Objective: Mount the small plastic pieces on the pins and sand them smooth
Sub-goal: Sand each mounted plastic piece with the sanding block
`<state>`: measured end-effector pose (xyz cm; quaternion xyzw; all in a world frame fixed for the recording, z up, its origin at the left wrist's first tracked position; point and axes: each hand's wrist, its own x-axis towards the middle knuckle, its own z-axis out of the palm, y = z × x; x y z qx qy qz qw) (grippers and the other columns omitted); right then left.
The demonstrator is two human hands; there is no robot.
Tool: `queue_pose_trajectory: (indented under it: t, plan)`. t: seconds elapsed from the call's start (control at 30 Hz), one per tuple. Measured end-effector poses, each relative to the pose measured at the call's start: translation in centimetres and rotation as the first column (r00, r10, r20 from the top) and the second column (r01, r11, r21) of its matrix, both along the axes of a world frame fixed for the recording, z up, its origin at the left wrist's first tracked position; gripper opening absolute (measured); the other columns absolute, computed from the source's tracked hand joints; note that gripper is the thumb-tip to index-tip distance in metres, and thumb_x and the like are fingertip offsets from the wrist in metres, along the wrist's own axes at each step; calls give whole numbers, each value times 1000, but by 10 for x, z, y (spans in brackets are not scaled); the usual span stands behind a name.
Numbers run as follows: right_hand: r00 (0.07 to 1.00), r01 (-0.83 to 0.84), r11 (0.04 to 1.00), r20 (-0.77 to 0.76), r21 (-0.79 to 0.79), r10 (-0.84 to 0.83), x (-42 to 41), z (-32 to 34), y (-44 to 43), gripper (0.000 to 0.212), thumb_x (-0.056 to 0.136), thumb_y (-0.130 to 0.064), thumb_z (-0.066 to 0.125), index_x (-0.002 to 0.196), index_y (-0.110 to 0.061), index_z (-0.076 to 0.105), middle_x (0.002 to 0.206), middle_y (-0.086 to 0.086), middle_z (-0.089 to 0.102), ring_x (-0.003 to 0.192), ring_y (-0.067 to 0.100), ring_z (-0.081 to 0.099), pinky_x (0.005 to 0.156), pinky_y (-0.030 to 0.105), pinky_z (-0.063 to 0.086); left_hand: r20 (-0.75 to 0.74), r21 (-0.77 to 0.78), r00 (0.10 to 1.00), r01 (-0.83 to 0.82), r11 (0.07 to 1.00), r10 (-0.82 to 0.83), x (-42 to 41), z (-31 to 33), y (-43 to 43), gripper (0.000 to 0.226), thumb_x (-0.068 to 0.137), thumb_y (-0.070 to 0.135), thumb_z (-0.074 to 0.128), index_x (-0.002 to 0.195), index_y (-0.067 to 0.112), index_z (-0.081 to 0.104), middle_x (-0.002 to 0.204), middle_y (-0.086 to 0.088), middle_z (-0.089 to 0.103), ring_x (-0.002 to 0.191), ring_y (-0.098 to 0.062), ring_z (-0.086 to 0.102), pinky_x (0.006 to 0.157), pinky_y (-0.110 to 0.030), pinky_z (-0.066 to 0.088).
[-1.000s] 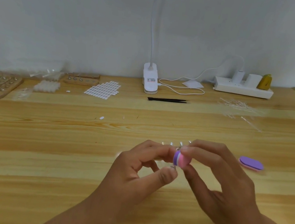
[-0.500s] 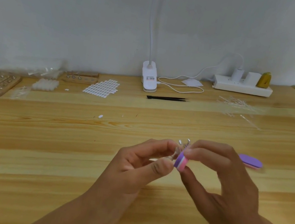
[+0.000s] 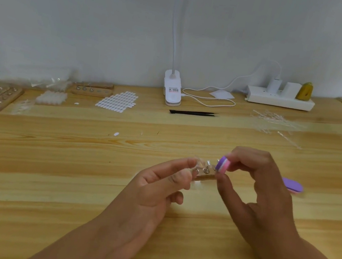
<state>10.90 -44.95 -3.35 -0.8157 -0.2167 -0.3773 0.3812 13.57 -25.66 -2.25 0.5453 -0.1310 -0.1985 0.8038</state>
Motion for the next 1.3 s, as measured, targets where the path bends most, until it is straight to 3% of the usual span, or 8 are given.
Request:
queue_pose_trajectory:
  t: [0.17, 0.33, 0.53, 0.8, 0.93, 1.03, 1.13, 1.3]
  plan:
    - [999, 30, 997, 19, -72, -28, -3, 0, 0, 23, 93, -14, 58, 115, -17, 54, 112, -13, 54, 105, 3, 56, 93, 13, 42, -38, -1, 999, 28, 1000, -28, -1, 1, 1, 27, 85, 16, 61, 109, 13, 74, 94, -8, 72, 73, -11, 62, 63, -21, 49]
    - [1000, 11, 998, -15, -68, -12, -1, 1, -2, 18, 93, -13, 59, 111, -14, 59, 107, -9, 57, 100, 9, 59, 91, 17, 45, -71, 64, 997, -12, 998, 17, -9, 5, -4, 29, 94, 4, 51, 85, 15, 77, 94, -16, 74, 72, -17, 68, 60, -23, 53]
    - [997, -31, 986, 61, -162, 41, -3, -2, 1, 21, 94, -11, 60, 115, -16, 60, 106, -2, 62, 104, 11, 61, 94, 21, 47, 12, 118, 999, -48, 992, 47, -11, 3, -6, 11, 87, 27, 68, 86, 19, 75, 91, -7, 74, 77, -16, 67, 61, -23, 51]
    - [983, -4, 972, 175, -237, 47, -3, -2, 0, 16, 94, -5, 69, 108, -9, 74, 103, 8, 67, 99, 15, 64, 88, 25, 51, 57, 157, 993, -109, 982, 101, -10, -4, -3, 30, 70, 40, 77, 88, 16, 78, 82, -3, 66, 73, -12, 51, 64, -24, 42]
    - [984, -11, 983, 172, -185, 44, -2, 1, -2, 16, 94, -7, 67, 108, -13, 70, 104, 6, 66, 98, 15, 65, 84, 29, 53, 66, 156, 990, -135, 978, 126, -8, -3, -2, 23, 66, 32, 86, 83, 18, 80, 80, -3, 71, 74, -13, 52, 62, -22, 42]
    - [972, -70, 974, 205, -216, 116, -5, -3, 4, 21, 94, -5, 70, 112, -15, 67, 107, 2, 64, 101, 14, 64, 89, 25, 50, 113, 151, 987, -134, 979, 118, -10, -2, -1, 21, 71, 31, 77, 86, 17, 80, 76, 1, 72, 66, -7, 53, 60, -17, 44]
    - [981, -15, 972, 183, -235, 60, 1, -4, -6, 21, 92, -2, 70, 109, -14, 67, 105, 5, 65, 98, 16, 64, 87, 26, 51, 151, 151, 981, -146, 978, 123, -11, 0, -1, 20, 70, 31, 76, 85, 18, 81, 78, -2, 75, 68, -6, 63, 59, -15, 45]
    - [993, 33, 994, 116, -107, -21, 7, -2, -14, 24, 90, -7, 67, 113, -14, 62, 102, 4, 64, 99, 13, 62, 91, 18, 46, 264, 195, 936, -289, 937, 233, -2, 3, 5, 17, 74, 28, 74, 86, 16, 79, 82, -5, 77, 77, -11, 72, 64, -11, 48]
